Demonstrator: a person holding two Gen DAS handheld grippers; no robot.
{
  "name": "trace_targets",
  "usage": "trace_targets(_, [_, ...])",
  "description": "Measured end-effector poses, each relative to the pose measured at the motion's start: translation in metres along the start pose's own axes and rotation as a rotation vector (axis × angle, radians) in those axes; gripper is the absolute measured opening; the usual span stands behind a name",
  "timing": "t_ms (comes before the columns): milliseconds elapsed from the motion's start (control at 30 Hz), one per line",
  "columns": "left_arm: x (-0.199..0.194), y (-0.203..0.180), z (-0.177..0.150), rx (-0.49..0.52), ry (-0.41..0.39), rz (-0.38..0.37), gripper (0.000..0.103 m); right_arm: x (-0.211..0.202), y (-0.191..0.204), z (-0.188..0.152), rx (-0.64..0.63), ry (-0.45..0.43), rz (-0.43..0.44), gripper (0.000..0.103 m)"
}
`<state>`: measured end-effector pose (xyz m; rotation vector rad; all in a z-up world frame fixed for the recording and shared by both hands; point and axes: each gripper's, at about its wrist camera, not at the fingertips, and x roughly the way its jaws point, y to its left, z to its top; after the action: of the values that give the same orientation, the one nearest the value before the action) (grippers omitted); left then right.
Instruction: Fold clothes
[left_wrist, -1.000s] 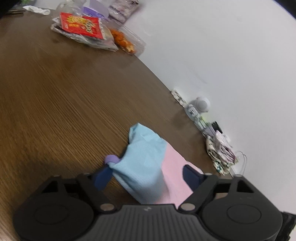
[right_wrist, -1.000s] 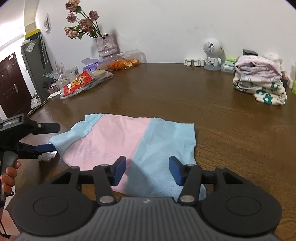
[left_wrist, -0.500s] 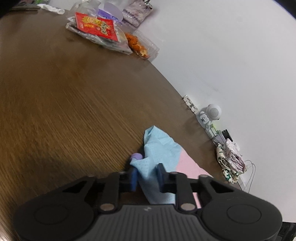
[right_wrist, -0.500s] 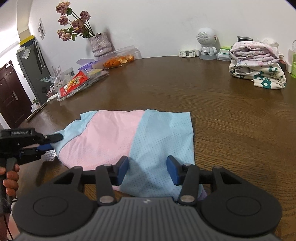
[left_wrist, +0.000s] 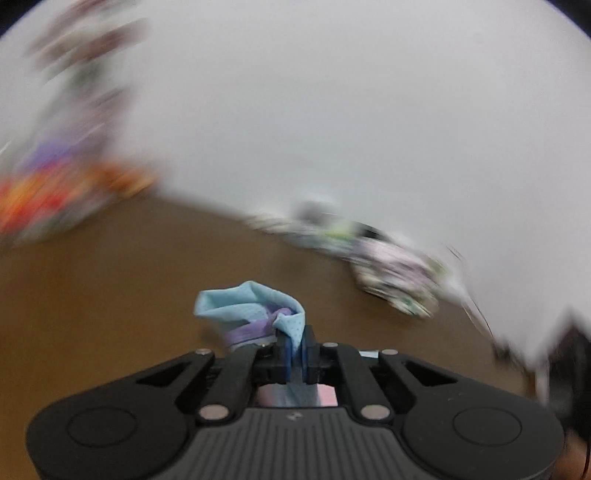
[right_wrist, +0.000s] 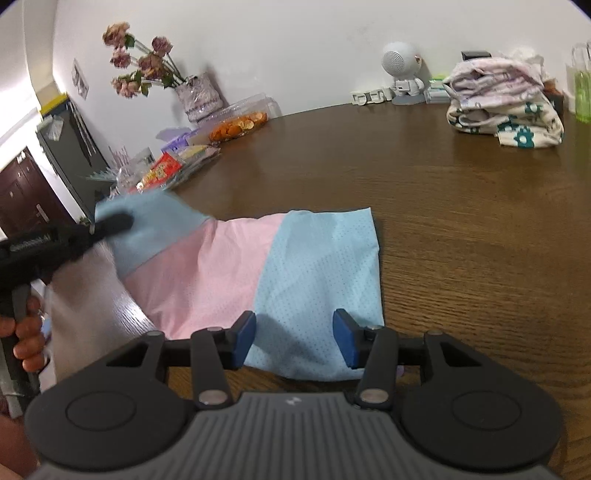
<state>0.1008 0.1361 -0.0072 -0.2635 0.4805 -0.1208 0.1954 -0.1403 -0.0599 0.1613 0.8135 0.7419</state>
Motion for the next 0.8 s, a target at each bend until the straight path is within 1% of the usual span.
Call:
trace_targets(67, [0.017, -0.032, -0.007, 0.164, 0.048, -0.042, 0.004, -0.003, -0.007, 0.0, 0.04, -0.006, 0.023, 0.048])
trace_targets(133, [0.034, -0.065, -0.014, 0.328, 0.095, -0.085, 0.004, -0.014, -0.017, -0.001, 0.087, -0.037, 0.028, 0.048])
trace_targets(233, [0.06, -0.114, -0.024, 0.574, 0.167, -0.149, 0.004, -0.039, -0.037, -0.004, 0.152, -0.104, -0.003, 0.048])
trace_targets(300, [0.078, -0.146, -0.031, 0.737, 0.215, -0.191, 0.004, -0.053, -0.051, -0.008, 0.179, -0.127, -0.033, 0.048])
trace_targets(333, [0.079, -0.148, -0.036, 0.744, 0.218, -0.187, 0.004, -0.059, -0.057, -0.009, 0.191, -0.139, -0.047, 0.048])
trace_targets(400, [0.082, -0.15, -0.039, 0.748, 0.216, -0.186, 0.005, -0.063, -0.064, -0.011, 0.198, -0.142, -0.048, 0.05])
trace_targets(467, [0.079, -0.151, -0.041, 0.757, 0.223, -0.192, 0.008, -0.063, -0.064, -0.011, 0.19, -0.139, -0.039, 0.051])
trace_targets(500, [0.079, -0.152, -0.042, 0.762, 0.231, -0.198, 0.014, -0.061, -0.064, -0.011, 0.185, -0.137, -0.034, 0.051])
trace_targets(567, [0.074, -0.153, -0.044, 0.774, 0.248, -0.231, 0.031, -0.057, -0.064, -0.01, 0.176, -0.133, -0.024, 0.055])
trace_targets(600, [0.07, -0.153, -0.045, 0.778, 0.253, -0.249, 0.051, -0.056, -0.064, -0.011, 0.178, -0.134, -0.023, 0.056])
trace_targets(633, [0.063, -0.152, -0.044, 0.773, 0.241, -0.27, 0.063, -0.056, -0.064, -0.011, 0.181, -0.135, -0.023, 0.058])
trace_targets(667, [0.056, -0.151, -0.042, 0.768, 0.229, -0.29, 0.064, -0.058, -0.065, -0.011, 0.188, -0.143, -0.025, 0.059])
trace_targets(733, [0.042, -0.144, -0.033, 0.726, 0.199, -0.323, 0.066, -0.065, -0.068, -0.013, 0.198, -0.161, -0.026, 0.062])
trace_targets(800, [0.033, -0.131, -0.022, 0.661, 0.177, -0.299, 0.071, -0.07, -0.068, -0.012, 0.199, -0.182, -0.025, 0.064])
